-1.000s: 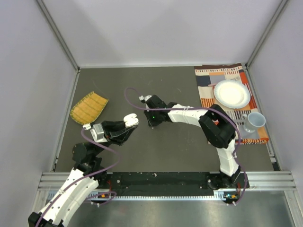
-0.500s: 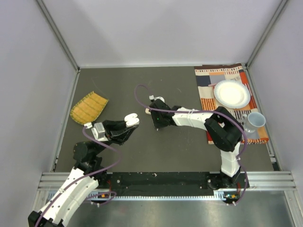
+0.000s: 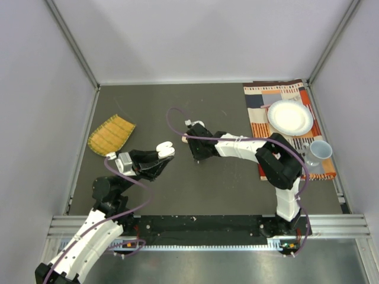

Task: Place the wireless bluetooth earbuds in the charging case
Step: Move the right earbud to the center of the board, then pick up the right earbud from the center of the board.

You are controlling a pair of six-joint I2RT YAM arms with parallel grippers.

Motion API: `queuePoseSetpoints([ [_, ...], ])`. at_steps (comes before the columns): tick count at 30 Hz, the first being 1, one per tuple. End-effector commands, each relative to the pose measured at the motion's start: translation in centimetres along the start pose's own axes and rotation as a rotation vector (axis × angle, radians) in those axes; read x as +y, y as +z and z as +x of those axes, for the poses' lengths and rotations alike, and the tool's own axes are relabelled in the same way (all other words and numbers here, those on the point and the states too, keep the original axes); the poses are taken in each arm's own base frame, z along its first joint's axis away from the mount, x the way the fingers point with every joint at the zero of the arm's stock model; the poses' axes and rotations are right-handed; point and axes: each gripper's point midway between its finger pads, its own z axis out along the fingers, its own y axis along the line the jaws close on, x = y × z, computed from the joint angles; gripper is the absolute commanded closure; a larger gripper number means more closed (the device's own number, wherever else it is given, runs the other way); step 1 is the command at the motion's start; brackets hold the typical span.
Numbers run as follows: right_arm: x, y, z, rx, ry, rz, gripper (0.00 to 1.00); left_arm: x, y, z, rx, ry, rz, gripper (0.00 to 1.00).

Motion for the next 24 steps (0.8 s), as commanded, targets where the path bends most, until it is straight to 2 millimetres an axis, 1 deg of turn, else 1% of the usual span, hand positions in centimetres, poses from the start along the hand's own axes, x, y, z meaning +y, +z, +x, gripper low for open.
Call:
queuePoseSetpoints([
  [1, 0.0, 0.3, 1.6, 0.068, -0.063, 0.002, 0.63, -0.3, 0.5, -2.4, -0.064, 0.029, 0.011, 1.00],
  [4, 0.2, 0.4, 1.8, 0.076, -0.092, -0.013, 0.63, -0.2, 0.5, -2.3, -0.063, 0.030, 0.010, 1.00],
  [11, 0.6, 0.4, 1.1, 0.056, -0.167, -0.038, 0.62, -0.2, 0.6, -2.2, -0.058, 0.027, 0.012, 1.00],
  [16, 1.1, 0.7, 1.0, 0.060, -0.159, -0.059, 0.59, -0.1, 0.5, -2.1, -0.056, 0.023, 0.005, 1.00],
  [19, 1.0, 1.0, 1.2, 0.067, -0.143, -0.051, 0.60, 0.0, 0.5, -1.9, -0.050, 0.024, 0.003, 1.00],
  [24, 0.8, 1.1, 1.7, 0.078, -0.145, -0.047, 0.68, 0.0, 0.5, -1.9, -0.048, 0.028, 0.002, 1.00],
])
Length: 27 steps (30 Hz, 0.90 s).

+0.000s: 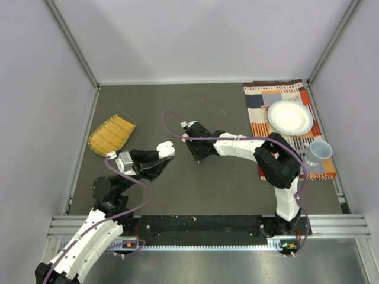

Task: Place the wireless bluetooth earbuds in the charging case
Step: Pick up the right earbud from the center of the board.

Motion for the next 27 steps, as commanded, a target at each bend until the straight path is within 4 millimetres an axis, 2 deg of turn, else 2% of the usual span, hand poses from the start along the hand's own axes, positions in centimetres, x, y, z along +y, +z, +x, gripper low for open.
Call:
queuePoseSetpoints([
  [1, 0.4, 1.1, 1.7, 0.056, -0.018, 0.000, 0.71, -0.1, 0.5, -2.0, -0.050, 0.038, 0.006, 1.00],
  [10, 0.1, 0.8, 2.0, 0.059, -0.012, 0.010, 0.80, 0.0, 0.5, -1.9, -0.045, 0.033, 0.005, 1.00],
  [11, 0.1, 0.8, 2.0, 0.056, -0.007, 0.010, 0.86, -0.1, 0.5, -1.9, -0.046, 0.034, 0.007, 1.00],
  [13, 0.1, 0.7, 1.8, 0.051, 0.006, 0.015, 0.90, -0.1, 0.5, -1.9, -0.044, 0.032, 0.006, 1.00],
  [15, 0.2, 0.4, 1.6, 0.043, 0.023, 0.016, 1.00, -0.1, 0.5, -1.9, -0.044, 0.032, 0.006, 1.00],
  [22, -0.1, -1.2, -0.3, -0.018, 0.097, 0.023, 1.00, 0.0, 0.5, -2.1, -0.047, 0.035, 0.004, 1.00],
  [26, -0.9, -2.9, -1.9, -0.081, 0.158, 0.043, 1.00, -0.2, 0.5, -2.3, -0.051, 0.037, 0.008, 1.00],
  [27, -1.0, -3.8, -2.6, -0.108, 0.166, 0.039, 1.00, -0.1, 0.5, -2.3, -0.052, 0.037, 0.007, 1.00],
])
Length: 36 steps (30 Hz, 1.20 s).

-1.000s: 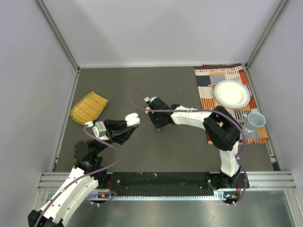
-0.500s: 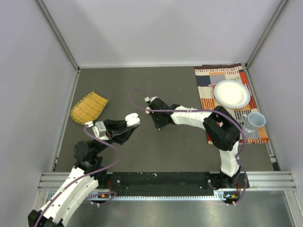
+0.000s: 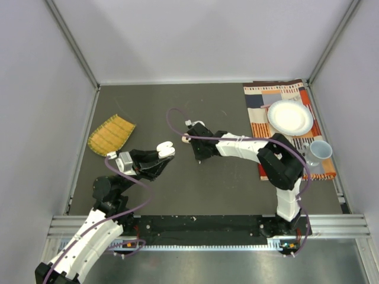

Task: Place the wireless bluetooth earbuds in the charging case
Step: Pick up the right earbud from the center of the board, then insert the right earbud into the right side groove of the charging case.

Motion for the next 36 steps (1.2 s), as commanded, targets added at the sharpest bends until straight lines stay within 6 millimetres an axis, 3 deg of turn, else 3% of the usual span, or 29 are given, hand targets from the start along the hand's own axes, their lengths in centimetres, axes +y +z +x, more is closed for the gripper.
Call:
queuePoseSetpoints([
  [1, -0.5, -3.8, -3.3, -0.118, 0.082, 0.003, 1.00, -0.1, 0.5, -2.3, -0.053, 0.036, 0.005, 1.00],
  [5, -1.2, -7.2, -6.0, -0.276, 0.118, 0.013, 1.00, -0.1, 0.6, -2.3, -0.052, 0.033, 0.004, 1.00],
  [6, -1.5, -9.2, -7.4, -0.351, 0.137, 0.010, 1.00, -0.1, 0.6, -2.3, -0.054, 0.033, 0.006, 1.00],
  [9, -2.1, -11.5, -8.8, -0.486, 0.165, -0.006, 1.00, 0.1, 0.7, -2.3, -0.056, 0.029, 0.000, 1.00],
  [10, -2.2, -13.7, -9.9, -0.559, 0.175, -0.029, 1.00, 0.1, 0.7, -2.2, -0.054, 0.024, -0.001, 1.00],
  [11, -2.4, -14.0, -9.4, -0.581, 0.170, -0.036, 1.00, 0.1, 0.7, -2.2, -0.056, 0.025, -0.002, 1.00],
  [13, -2.2, -17.5, -11.3, -0.726, 0.184, -0.090, 1.00, 0.2, 0.8, -2.1, -0.054, 0.020, -0.004, 1.00],
  [14, -2.3, -17.7, -10.9, -0.744, 0.175, -0.094, 1.00, 0.3, 0.9, -2.0, -0.052, 0.019, -0.004, 1.00],
  [20, -1.8, -24.3, -12.6, -0.985, 0.118, -0.144, 1.00, 0.6, 1.0, -1.8, -0.047, 0.003, -0.017, 1.00],
  [25, 0.7, -29.5, -13.3, -1.143, -0.037, -0.171, 1.00, 1.0, 1.2, -1.4, -0.037, -0.009, -0.032, 1.00],
  [29, 2.9, -32.4, -13.3, -1.226, -0.187, -0.138, 1.00, 1.1, 1.4, -1.0, -0.021, -0.015, -0.029, 1.00],
  [36, 6.1, -35.1, -12.8, -1.307, -0.316, -0.136, 1.00, 1.0, 1.6, -0.7, -0.002, -0.009, -0.007, 1.00],
])
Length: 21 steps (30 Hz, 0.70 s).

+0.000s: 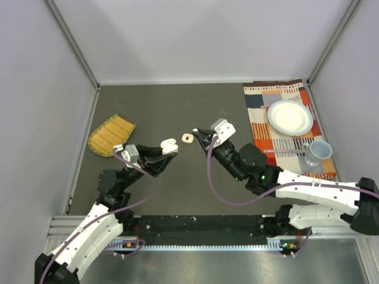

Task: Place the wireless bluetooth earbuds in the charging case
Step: Insert the right earbud into the right side groove of the charging case.

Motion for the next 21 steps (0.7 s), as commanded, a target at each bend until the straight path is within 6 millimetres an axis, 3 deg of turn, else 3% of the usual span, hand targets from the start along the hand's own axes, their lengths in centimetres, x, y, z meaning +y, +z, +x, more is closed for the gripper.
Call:
queuePoseSetpoints([
  [1, 0.3, -0.1, -5.2, -0.142, -0.075, 0.021, 1.00, -0.7, 0.6, -2.8, -0.069, 0.051, 0.033, 1.00],
  [11, 3.8, -0.4, -7.1, -0.204, -0.019, -0.096, 1.00, -0.7, 0.5, -2.6, -0.061, 0.058, 0.035, 1.00],
  [21, 7.1, 0.0, -6.6, -0.192, 0.051, -0.195, 1.00, -1.4, 0.1, -2.3, -0.072, 0.145, 0.089, 1.00],
])
